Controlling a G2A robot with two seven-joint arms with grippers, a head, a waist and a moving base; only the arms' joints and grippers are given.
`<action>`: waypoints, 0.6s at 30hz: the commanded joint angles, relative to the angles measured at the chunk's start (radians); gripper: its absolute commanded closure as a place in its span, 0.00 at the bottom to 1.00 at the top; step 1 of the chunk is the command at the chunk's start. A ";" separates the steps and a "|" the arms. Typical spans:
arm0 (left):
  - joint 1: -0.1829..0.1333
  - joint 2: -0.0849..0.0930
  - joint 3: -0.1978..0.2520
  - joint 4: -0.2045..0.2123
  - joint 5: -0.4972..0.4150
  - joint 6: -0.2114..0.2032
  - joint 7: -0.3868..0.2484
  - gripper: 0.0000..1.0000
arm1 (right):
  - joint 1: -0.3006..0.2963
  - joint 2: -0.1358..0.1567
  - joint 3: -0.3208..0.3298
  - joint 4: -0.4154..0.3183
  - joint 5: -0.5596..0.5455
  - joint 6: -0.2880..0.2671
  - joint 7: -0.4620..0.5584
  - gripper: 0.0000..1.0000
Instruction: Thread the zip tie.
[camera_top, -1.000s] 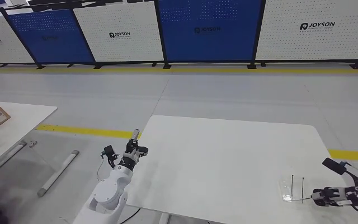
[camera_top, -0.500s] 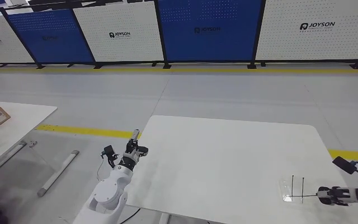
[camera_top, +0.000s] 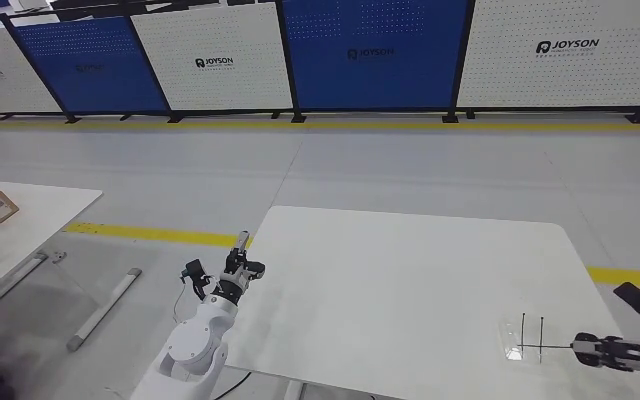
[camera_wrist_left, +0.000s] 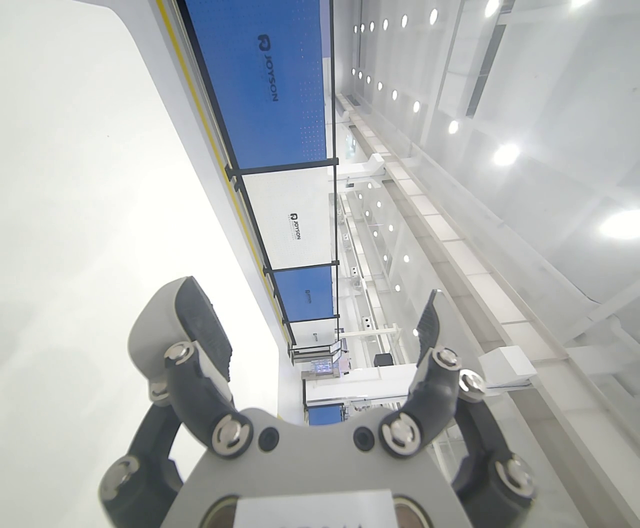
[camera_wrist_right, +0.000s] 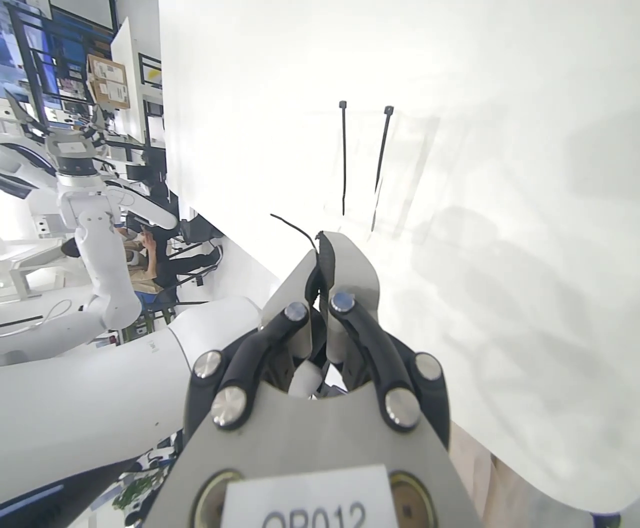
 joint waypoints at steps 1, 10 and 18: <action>0.000 0.000 0.000 0.000 0.000 0.000 0.000 0.00 | -0.007 -0.001 0.003 -0.033 -0.011 -0.012 -0.045 1.00; 0.000 0.000 0.000 0.000 0.000 0.000 0.000 0.00 | -0.073 0.006 0.120 -0.210 0.074 -0.053 -0.105 1.00; 0.000 0.000 0.000 0.000 0.000 0.000 0.000 0.00 | -0.074 0.006 0.117 -0.221 0.071 -0.040 -0.104 1.00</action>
